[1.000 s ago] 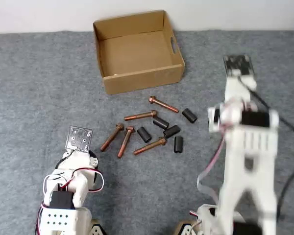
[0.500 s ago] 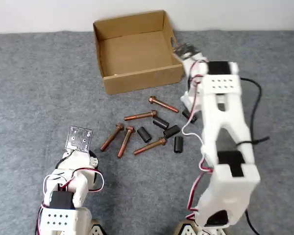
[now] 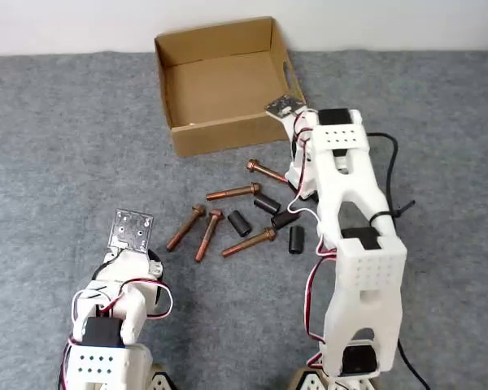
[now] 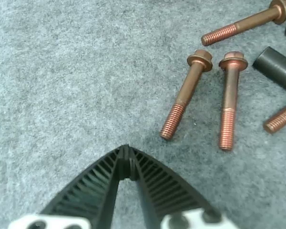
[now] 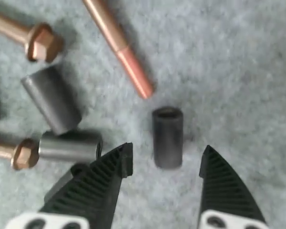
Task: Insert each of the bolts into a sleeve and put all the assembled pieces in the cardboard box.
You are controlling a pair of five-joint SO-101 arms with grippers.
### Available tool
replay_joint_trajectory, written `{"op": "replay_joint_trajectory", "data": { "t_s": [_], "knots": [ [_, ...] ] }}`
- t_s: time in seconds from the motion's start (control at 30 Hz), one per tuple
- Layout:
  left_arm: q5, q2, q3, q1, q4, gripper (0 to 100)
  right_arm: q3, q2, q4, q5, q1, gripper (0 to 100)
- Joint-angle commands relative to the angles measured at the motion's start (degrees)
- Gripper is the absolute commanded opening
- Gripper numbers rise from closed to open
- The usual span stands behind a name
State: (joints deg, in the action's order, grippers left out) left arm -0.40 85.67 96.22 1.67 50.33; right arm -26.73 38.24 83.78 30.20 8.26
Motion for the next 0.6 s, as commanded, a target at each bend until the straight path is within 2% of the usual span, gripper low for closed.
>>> {"op": "replay_joint_trajectory", "data": {
  "t_s": [0.0, 0.17, 0.33, 0.53, 0.57],
  "knots": [
    [-0.4, 0.5, -0.2, 0.3, -1.5, 1, -3.8, 1.2, -2.3, 0.8, 0.2, 23.4],
    [-0.4, 0.5, -0.2, 0.3, -1.5, 1, -7.5, 6.3, -3.8, 3.6, 0.4, 21.9],
    [-0.4, 0.5, -0.2, 0.3, -1.5, 1, -9.7, 11.0, -3.5, 3.6, 0.1, 10.2],
    [-0.4, 0.5, -0.2, 0.3, -1.5, 1, -9.8, 10.9, -2.8, 3.5, 0.3, 0.4],
    [-0.4, 0.5, -0.2, 0.3, -1.5, 1, -9.8, 10.9, -2.2, 3.5, 0.3, 1.2]
  ]
}}
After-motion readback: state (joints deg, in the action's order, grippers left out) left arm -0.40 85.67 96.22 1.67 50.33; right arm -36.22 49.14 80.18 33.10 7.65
